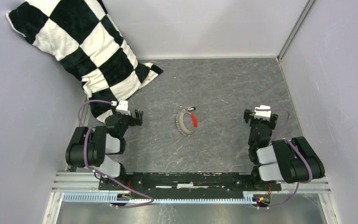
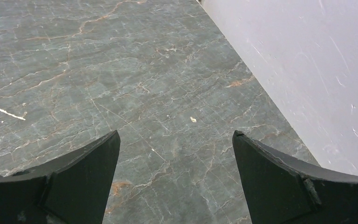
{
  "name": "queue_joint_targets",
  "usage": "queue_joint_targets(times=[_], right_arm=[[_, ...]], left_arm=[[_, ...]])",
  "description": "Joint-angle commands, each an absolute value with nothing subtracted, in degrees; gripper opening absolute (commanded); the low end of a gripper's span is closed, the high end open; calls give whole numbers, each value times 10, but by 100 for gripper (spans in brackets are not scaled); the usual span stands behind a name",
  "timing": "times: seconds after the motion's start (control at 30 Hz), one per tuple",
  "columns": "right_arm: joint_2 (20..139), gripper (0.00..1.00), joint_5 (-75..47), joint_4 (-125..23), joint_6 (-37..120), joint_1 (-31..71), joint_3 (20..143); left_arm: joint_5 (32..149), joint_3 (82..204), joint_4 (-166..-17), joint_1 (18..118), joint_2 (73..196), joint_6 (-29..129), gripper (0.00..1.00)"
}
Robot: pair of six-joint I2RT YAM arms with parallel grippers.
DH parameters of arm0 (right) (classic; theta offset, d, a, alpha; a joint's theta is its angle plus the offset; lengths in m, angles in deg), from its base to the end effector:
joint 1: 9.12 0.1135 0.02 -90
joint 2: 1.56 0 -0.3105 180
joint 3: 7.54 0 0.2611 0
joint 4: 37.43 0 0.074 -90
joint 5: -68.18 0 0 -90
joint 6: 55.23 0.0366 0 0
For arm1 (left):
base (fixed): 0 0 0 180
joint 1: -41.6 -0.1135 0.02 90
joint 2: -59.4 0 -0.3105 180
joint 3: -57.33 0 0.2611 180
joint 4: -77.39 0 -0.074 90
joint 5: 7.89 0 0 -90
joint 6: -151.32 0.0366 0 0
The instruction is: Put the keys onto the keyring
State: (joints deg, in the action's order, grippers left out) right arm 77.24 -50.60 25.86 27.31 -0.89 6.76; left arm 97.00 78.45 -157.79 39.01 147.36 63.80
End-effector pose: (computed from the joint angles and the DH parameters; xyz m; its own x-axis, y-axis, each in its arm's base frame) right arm 0.1788 0.0081 0.1802 -0.0663 -0.1246 -0.9900 0.3452 0.9280 -0.1399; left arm 0.2190 0.0005 0.1616 -0.1927 0.0331 -0.9807 0.2163 0.9763 -0.0095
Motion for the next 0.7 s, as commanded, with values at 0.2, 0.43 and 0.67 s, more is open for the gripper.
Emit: queue_joint_targets(times=[0.2, 0.43, 0.67], right_arm=[[770, 98, -475, 297, 257, -14, 9], [770, 98, -475, 297, 257, -13, 9], [770, 98, -475, 297, 257, -14, 9]], left_arm=[[937, 826, -1610, 392, 1475, 619, 100], [937, 827, -1609, 393, 1475, 619, 100], [937, 828, -1607, 392, 1476, 619, 100]])
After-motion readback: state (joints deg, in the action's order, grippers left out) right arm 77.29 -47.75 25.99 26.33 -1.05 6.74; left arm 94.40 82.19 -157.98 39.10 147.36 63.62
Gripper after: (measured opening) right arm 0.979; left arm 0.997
